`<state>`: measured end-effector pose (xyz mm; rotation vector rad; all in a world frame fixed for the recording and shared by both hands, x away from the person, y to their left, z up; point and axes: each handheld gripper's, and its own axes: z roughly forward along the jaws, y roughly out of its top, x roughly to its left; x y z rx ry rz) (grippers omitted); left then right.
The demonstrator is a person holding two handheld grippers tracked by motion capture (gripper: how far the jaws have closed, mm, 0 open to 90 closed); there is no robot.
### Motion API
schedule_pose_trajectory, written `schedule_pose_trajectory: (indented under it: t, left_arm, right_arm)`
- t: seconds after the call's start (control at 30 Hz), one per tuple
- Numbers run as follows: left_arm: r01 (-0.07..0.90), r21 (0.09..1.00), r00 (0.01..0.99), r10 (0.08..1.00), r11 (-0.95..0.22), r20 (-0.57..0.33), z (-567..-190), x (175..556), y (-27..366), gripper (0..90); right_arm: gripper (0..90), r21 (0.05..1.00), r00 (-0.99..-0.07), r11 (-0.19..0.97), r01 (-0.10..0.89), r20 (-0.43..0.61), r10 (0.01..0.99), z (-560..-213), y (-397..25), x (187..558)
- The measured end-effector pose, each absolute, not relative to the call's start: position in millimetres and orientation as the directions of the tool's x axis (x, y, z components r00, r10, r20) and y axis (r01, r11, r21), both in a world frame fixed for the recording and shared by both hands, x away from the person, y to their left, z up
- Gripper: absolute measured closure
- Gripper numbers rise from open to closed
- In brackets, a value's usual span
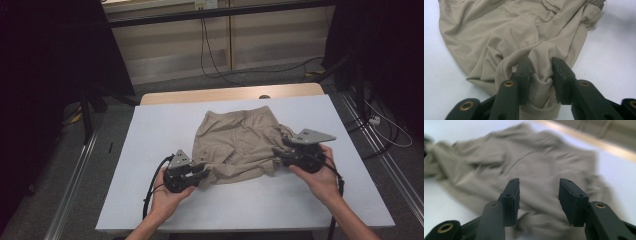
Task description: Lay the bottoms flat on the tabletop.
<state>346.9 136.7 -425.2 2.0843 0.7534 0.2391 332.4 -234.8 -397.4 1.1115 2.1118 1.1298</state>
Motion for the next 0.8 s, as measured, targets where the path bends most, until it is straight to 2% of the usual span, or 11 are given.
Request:
schedule_pose_trajectory:
  t: [0.17, 0.23, 0.4, 0.43, 0.5, 0.57, 0.6, 0.63, 0.67, 0.77, 0.8]
  left_arm:
    - [0.423, 0.809, 0.791, 0.602, -0.408, -0.11, -420.8, 345.5, 144.8, 58.4]
    - [0.413, 0.821, 0.787, 0.608, -0.394, -0.104, -416.9, 343.9, 151.0, 53.5]
    - [0.412, 0.814, 0.783, 0.617, -0.409, -0.086, -420.4, 345.5, 151.9, 45.5]
    - [0.416, 0.804, 0.779, 0.623, -0.425, -0.074, -424.4, 347.1, 148.4, 38.5]
    - [0.415, 0.797, 0.783, 0.619, -0.438, -0.067, -426.8, 347.9, 146.1, 35.6]
    - [0.412, 0.768, 0.798, 0.602, -0.491, -0.044, -435.4, 350.4, 137.2, 34.1]
    - [0.412, 0.768, 0.798, 0.602, -0.491, -0.044, -435.4, 350.4, 137.2, 34.5]
    - [0.414, 0.76, 0.798, 0.602, -0.501, -0.038, -437.4, 350.9, 134.3, 34.5]
    - [0.426, 0.747, 0.797, 0.602, -0.509, -0.044, -439.1, 351.1, 130.9, 40.1]
    - [0.437, 0.744, 0.798, 0.599, -0.505, -0.062, -439.1, 350.3, 129.9, 54.3]
    - [0.435, 0.746, 0.806, 0.587, -0.505, -0.072, -438.4, 349.5, 130.4, 62.9]
  right_arm:
    - [53.9, 0.784, -0.653, 0.417, 0.459, -0.02, 0.757, -422.1, -203.8, 330.9]
    - [46.3, 0.743, -0.686, 0.466, 0.481, -0.012, 0.727, -431.8, -190.4, 331.1]
    - [41.3, 0.696, -0.694, 0.504, 0.512, -0.011, 0.72, -447.7, -181.2, 337.2]
    - [37.8, 0.679, -0.696, 0.518, 0.521, -0.013, 0.718, -453.2, -177.5, 339.3]
    - [37.9, 0.679, -0.689, 0.508, 0.531, -0.003, 0.725, -455.9, -176.0, 340.5]
    - [48.2, 0.694, -0.678, 0.485, 0.532, 0.007, 0.735, -457.1, -177.2, 340.2]
    - [48.2, 0.694, -0.678, 0.485, 0.532, 0.007, 0.735, -457.1, -177.2, 340.2]
    - [58.2, 0.701, -0.681, 0.485, 0.523, 0.001, 0.733, -457.0, -176.8, 338.8]
    - [81.7, 0.7, -0.695, 0.484, 0.524, 0.024, 0.718, -455.9, -173.9, 335.4]
    - [85.8, 0.691, -0.705, 0.512, 0.511, -0.004, 0.709, -453.9, -169.2, 330.8]
    - [86.4, 0.69, -0.711, 0.509, 0.514, 0.011, 0.703, -453.3, -168.3, 329.2]
